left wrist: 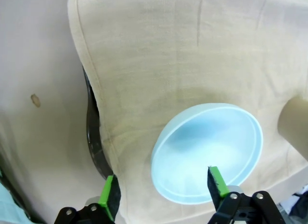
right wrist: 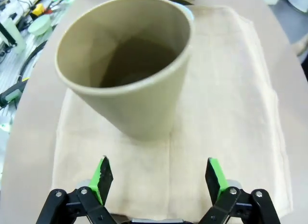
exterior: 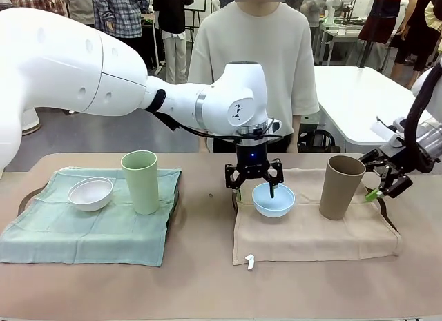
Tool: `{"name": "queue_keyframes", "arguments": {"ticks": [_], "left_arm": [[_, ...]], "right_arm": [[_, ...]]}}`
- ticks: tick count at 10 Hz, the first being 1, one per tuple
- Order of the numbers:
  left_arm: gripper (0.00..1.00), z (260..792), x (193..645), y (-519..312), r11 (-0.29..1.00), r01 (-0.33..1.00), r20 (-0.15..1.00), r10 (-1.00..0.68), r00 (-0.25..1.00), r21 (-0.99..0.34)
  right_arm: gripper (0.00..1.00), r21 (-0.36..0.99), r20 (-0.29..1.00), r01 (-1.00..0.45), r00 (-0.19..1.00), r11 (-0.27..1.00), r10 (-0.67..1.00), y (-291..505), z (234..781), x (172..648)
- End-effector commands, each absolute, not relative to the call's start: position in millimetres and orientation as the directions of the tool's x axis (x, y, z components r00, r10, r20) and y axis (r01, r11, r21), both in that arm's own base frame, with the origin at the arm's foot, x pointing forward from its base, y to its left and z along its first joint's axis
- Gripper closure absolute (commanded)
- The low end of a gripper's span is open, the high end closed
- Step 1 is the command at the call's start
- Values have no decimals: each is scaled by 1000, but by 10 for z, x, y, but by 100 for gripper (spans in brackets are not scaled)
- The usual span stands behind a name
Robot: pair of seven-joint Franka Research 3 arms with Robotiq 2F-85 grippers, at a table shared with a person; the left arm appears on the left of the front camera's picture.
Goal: Set up a tray with a mat and arrange the tableware.
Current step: Place the Picnic Bowl and Reusable plastic cup back onto the Handle tray in front of the human's position.
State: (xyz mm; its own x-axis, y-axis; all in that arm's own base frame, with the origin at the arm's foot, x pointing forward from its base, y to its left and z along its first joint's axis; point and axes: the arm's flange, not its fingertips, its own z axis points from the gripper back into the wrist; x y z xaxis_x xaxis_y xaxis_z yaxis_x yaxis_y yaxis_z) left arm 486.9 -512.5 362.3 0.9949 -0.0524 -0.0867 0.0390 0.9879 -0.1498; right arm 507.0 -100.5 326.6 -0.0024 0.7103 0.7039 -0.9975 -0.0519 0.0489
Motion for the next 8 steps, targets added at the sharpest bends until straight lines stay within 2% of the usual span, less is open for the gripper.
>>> {"name": "queue_keyframes", "arguments": {"ticks": [1,2,5,8], "left_arm": [[0,3707,4737,-5012,987,81,-74,-92,993,-142],[0,3804,4675,-4982,985,96,-74,-107,992,-141],[0,4401,4322,-4843,981,174,-6,-175,985,-82],[0,5011,4076,-4674,973,229,60,-230,971,29]], "right_arm": [[0,66,684,-998,53,11,727,-1127,3433,5038],[0,93,657,-992,121,79,744,-1195,3581,4940],[0,190,452,-920,392,343,801,-1219,4276,4441],[0,248,294,-763,646,597,704,-702,4744,4193]]}}
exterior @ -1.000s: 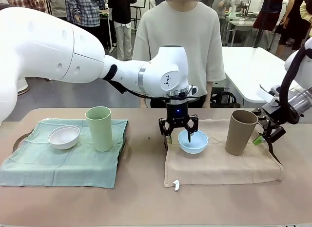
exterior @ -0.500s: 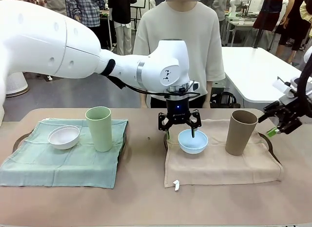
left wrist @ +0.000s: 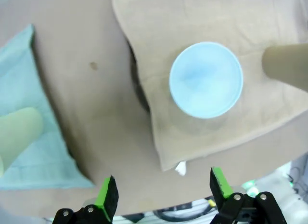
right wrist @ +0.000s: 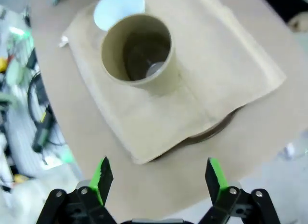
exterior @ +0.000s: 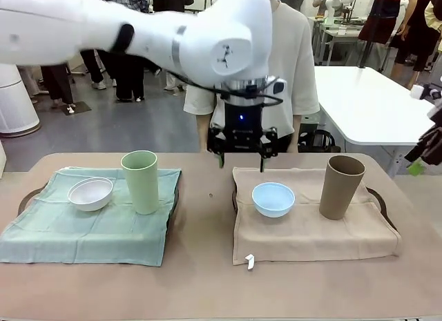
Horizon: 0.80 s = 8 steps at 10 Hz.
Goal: Set up a tray with a mat and arrange the tableware.
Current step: Place the Picnic Bowl and Reusable plastic cup back onto the Handle tray in front of the human's position.
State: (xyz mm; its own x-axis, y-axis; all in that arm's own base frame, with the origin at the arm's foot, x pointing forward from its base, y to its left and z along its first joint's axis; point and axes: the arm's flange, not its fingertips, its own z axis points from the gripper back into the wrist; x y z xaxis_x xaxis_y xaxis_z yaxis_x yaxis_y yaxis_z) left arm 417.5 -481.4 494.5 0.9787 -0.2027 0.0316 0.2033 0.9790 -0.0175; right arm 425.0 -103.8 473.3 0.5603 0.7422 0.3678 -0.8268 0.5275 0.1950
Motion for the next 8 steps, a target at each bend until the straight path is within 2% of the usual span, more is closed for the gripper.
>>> {"name": "queue_keyframes", "arguments": {"ticks": [1,6,7,8], "left_arm": [[0,5211,3978,-4614,973,220,86,-226,970,67],[0,5863,3776,-4303,984,52,204,-86,975,168],[0,5908,3756,-4217,987,-5,212,-30,977,160],[0,5922,3810,-4344,983,114,185,-139,973,141]], "right_arm": [[0,242,251,-725,689,645,680,-454,4838,4141],[0,-41,148,-495,856,868,495,532,5445,4087],[0,-16,146,-506,852,863,502,510,5467,4081],[0,36,199,-568,810,822,551,506,5465,4067]]}}
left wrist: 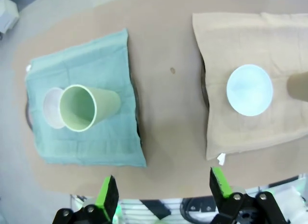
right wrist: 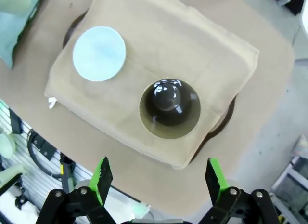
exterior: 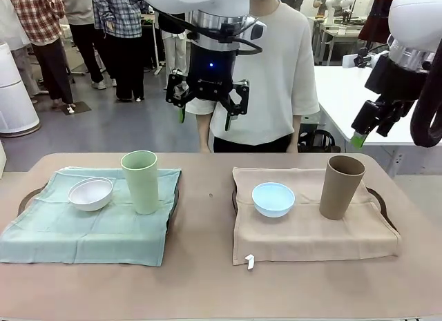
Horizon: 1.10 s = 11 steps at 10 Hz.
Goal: Set up a tray with a mat and arrange the tableware.
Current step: Place the Picnic Bowl and Reusable plastic cup back onto the Handle tray in front of the human's position.
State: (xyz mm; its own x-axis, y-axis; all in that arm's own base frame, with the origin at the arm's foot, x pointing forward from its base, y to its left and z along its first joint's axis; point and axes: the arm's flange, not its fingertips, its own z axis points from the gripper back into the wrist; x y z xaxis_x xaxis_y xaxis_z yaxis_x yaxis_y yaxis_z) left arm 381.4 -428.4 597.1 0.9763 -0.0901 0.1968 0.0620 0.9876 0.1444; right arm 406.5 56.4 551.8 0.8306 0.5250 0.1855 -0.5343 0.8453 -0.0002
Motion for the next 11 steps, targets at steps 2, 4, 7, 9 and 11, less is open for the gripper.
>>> {"name": "queue_keyframes", "arguments": {"ticks": [2,4,7,9,11], "left_arm": [[0,5922,3810,-4344,983,114,185,-139,973,141],[0,5922,3810,-4344,983,114,185,-139,973,141],[0,5922,3810,-4344,983,114,185,-139,973,141],[0,5922,3810,-4344,983,114,185,-139,973,141],[0,5922,3810,-4344,983,114,185,-139,973,141]], "right_arm": [[0,36,199,-568,810,822,551,506,5465,4067],[0,36,199,-568,810,822,551,506,5465,4067],[0,36,199,-568,810,822,551,506,5465,4067],[0,36,199,-568,810,822,551,506,5465,4067],[0,36,199,-568,810,822,551,506,5465,4067]]}}
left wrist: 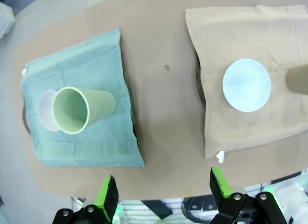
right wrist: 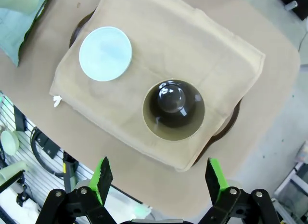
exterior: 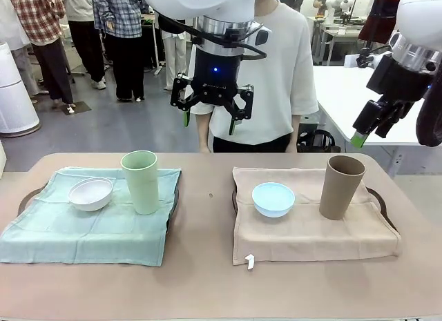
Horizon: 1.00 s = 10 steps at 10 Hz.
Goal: Set up a tray with a mat and arrange the tableware.
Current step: Place the Picnic Bowl and Reusable plastic cup back onto the Handle tray in front of the human's position.
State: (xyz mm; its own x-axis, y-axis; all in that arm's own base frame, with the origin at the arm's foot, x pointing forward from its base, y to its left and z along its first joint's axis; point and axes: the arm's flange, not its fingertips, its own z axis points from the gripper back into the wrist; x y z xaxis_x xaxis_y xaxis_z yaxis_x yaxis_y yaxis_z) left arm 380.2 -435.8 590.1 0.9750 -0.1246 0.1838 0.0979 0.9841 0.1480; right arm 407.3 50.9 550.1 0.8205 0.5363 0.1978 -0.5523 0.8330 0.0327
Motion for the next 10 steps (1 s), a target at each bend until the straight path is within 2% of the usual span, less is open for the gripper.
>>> {"name": "queue_keyframes", "arguments": {"ticks": [1,4,6,8,10], "left_arm": [[0,5922,3810,-4344,983,114,185,-139,973,141],[0,5901,3799,-4361,984,99,184,-125,975,148],[0,6044,3907,-3706,995,35,228,-55,972,92],[0,6172,3866,-3159,989,146,174,-139,975,-29],[0,6195,3934,-2724,947,303,130,-288,949,-108]], "right_arm": [[0,36,199,-568,810,822,551,506,5465,4067],[0,33,198,-553,820,833,536,510,5501,4073],[0,53,213,-415,893,908,396,271,5524,4015],[0,89,185,-265,952,960,245,-17,5553,3914],[0,97,169,-178,972,979,160,-208,5572,3791]]}}
